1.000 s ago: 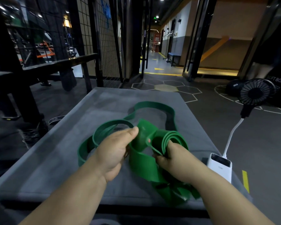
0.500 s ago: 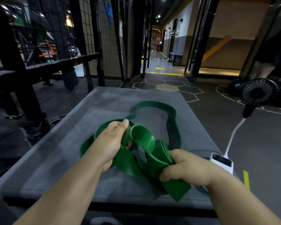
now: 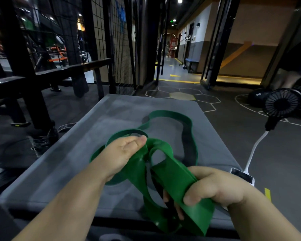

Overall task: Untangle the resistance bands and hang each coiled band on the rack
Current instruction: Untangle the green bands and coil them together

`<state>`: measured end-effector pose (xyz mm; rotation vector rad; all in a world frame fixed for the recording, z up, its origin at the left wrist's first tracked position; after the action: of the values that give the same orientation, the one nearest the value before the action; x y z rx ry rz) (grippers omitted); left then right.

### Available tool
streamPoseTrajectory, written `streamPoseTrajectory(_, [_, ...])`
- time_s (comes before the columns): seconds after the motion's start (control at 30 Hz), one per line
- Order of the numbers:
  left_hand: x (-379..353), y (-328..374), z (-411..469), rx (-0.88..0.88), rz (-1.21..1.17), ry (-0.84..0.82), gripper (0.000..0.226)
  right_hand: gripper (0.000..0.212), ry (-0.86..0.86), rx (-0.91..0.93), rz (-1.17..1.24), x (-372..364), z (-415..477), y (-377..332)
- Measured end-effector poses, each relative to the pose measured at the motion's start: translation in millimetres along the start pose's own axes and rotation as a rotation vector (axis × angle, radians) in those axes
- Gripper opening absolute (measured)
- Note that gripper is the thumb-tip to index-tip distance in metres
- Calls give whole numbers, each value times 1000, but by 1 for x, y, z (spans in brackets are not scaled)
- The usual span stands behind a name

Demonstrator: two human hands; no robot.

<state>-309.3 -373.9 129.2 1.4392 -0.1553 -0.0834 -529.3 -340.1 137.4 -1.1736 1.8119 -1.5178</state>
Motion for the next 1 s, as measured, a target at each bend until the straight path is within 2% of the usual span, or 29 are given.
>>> streamPoseTrajectory(0.07, [0, -7, -2, 179, -79, -60, 42, 46, -1, 32, 77, 4, -2, 1])
streamPoseTrajectory(0.13, [-3, -10, -4, 225, -29, -153, 24, 46, 7, 39, 103, 6, -4, 3])
streamPoseTrajectory(0.2, [-10, -9, -3, 158, 63, -174, 24, 44, -5, 31, 117, 7, -3, 7])
streamPoseTrajectory(0.33, [-25, 0, -3, -175, 270, 65, 26, 45, -21, 53, 122, 9, 0, 9])
streamPoseTrajectory(0.4, [-32, 4, -9, -243, 297, 76, 17, 46, -57, 102, 176, 12, -1, 7])
streamPoseTrajectory(0.5, [-37, 14, -20, -227, 148, -42, 27, 47, -89, 153, 215, 17, -4, 7])
streamPoseTrajectory(0.57, [-36, 14, -21, -216, 196, -119, 20, 43, -94, 175, 223, 19, -6, 8])
streamPoseTrajectory(0.6, [-34, 13, -19, -218, 256, -117, 15, 41, -94, 181, 222, 20, -7, 9])
streamPoseTrajectory(0.7, [-26, 9, -12, -243, 393, -26, 25, 37, -113, 179, 187, 20, -7, 13])
streamPoseTrajectory(0.77, [-25, 8, -10, -270, 424, 20, 23, 42, -118, 175, 154, 20, -4, 16])
streamPoseTrajectory(0.93, [-27, 8, -10, -226, 392, 66, 21, 47, -122, 215, 145, 26, -1, 21])
streamPoseTrajectory(1.0, [-24, 8, -9, -166, 340, 77, 29, 44, -135, 229, 207, 29, 0, 23])
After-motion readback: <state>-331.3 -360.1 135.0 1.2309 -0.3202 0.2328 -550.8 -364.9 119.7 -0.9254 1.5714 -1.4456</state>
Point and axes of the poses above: each hand's wrist, its own z-axis towards the middle knuckle, its own x-axis out of the back of the hand, y = z × x, the point moved 2 cm from there along z, towards the middle knuckle, and after that the axes turned 10 degrees about -z, right-handed, at the moved point
